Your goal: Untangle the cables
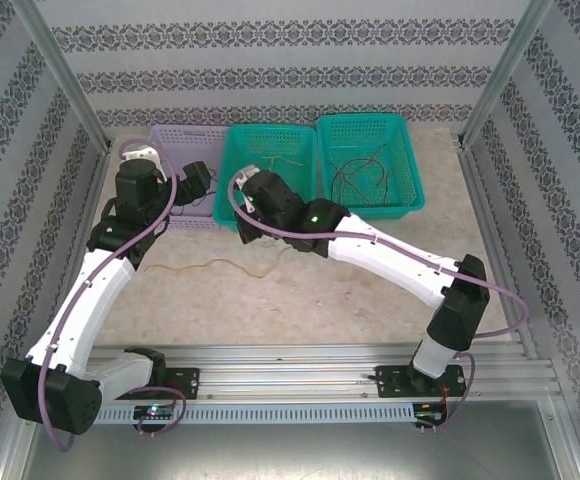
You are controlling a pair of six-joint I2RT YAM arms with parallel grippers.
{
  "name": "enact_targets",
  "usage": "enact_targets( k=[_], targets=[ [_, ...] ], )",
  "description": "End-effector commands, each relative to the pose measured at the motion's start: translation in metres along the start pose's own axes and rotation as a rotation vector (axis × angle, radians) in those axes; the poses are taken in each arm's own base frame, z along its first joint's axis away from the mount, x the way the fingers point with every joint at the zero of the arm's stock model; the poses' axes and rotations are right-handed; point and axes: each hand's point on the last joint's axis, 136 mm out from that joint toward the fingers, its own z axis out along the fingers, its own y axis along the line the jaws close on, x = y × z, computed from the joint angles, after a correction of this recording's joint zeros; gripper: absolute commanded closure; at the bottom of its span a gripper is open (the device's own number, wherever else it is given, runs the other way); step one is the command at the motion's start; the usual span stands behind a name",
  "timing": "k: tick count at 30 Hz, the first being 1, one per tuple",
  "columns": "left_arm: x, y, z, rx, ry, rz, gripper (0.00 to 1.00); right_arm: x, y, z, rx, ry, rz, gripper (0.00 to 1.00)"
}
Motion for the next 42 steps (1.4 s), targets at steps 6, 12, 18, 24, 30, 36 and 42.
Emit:
enact_targets(
  k=[6,12,18,24,30,36,42],
  targets=[
    [-0.018,-0.004,-0.008,0.02,-0.061,-0.005,0.0,-0.055,-0.039,0.017,0.04,-0.004,0.022,1.0],
    [-0.016,-0.004,-0.007,0.024,-0.056,-0.006,0.0,-0.061,-0.08,0.072,0.043,0.08,0.11,1.0],
    [-0.017,-0.003,-0.007,0.022,-0.058,-0.006,0.0,-0.039,-0.111,0.127,0.056,0.198,0.176,1.0],
    [-0.016,-0.005,-0.006,0.029,-0.054,-0.006,0.0,-0.006,-0.139,0.168,0.037,0.282,0.301,1.0],
    [-0.014,-0.005,-0.003,0.032,-0.044,-0.01,0.0,0.022,-0.148,0.183,0.072,0.351,0.314,0.94],
    [-0.013,-0.005,-0.003,0.031,-0.043,-0.009,0.0,-0.011,-0.146,0.147,0.119,0.27,0.262,0.62],
    [-0.014,-0.005,-0.004,0.032,-0.045,-0.009,0.0,-0.053,-0.138,0.091,0.178,0.159,0.167,0.46]
  ],
)
